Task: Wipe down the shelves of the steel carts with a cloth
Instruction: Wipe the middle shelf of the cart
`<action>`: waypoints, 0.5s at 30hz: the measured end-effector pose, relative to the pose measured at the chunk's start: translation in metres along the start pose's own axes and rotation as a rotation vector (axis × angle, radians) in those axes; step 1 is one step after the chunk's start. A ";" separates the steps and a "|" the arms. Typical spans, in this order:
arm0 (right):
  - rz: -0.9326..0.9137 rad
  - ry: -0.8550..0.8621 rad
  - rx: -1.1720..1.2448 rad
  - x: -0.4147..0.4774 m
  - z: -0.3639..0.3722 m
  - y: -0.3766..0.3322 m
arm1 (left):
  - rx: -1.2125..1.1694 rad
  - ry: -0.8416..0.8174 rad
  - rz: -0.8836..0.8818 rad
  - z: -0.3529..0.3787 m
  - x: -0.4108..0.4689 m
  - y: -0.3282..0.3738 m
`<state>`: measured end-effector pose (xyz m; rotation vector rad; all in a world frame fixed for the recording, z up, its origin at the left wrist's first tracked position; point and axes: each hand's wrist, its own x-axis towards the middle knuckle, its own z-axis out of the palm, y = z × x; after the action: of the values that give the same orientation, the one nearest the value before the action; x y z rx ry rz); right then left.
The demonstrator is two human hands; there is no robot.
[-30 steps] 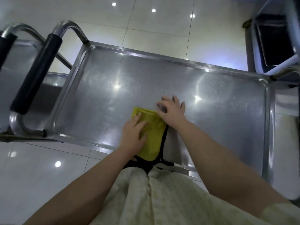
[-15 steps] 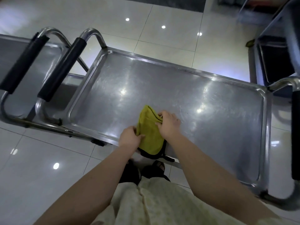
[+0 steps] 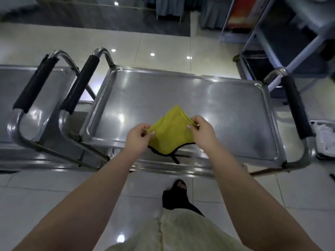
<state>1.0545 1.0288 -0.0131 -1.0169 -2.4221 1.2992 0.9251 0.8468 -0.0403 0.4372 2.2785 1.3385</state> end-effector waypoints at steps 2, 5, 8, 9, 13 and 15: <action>0.022 0.041 0.066 -0.036 0.007 -0.004 | -0.030 -0.019 0.044 -0.012 -0.020 -0.007; 0.087 0.076 0.151 -0.090 0.018 0.001 | -0.078 -0.082 0.099 -0.024 -0.053 -0.020; 0.159 0.085 0.155 -0.140 0.025 0.011 | -0.048 -0.195 0.100 -0.023 -0.083 -0.040; 0.188 0.081 0.147 -0.155 0.026 0.017 | -0.037 -0.234 0.094 -0.020 -0.092 -0.047; 0.358 0.043 0.241 -0.202 0.033 0.044 | 0.036 -0.331 0.039 0.009 -0.116 -0.071; 0.419 0.048 0.286 -0.211 0.037 0.057 | 0.065 -0.342 0.005 0.030 -0.120 -0.079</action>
<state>1.2202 0.8867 -0.0531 -1.4966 -1.9720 1.6656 1.0392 0.7725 -0.0953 0.6407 2.0398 1.0975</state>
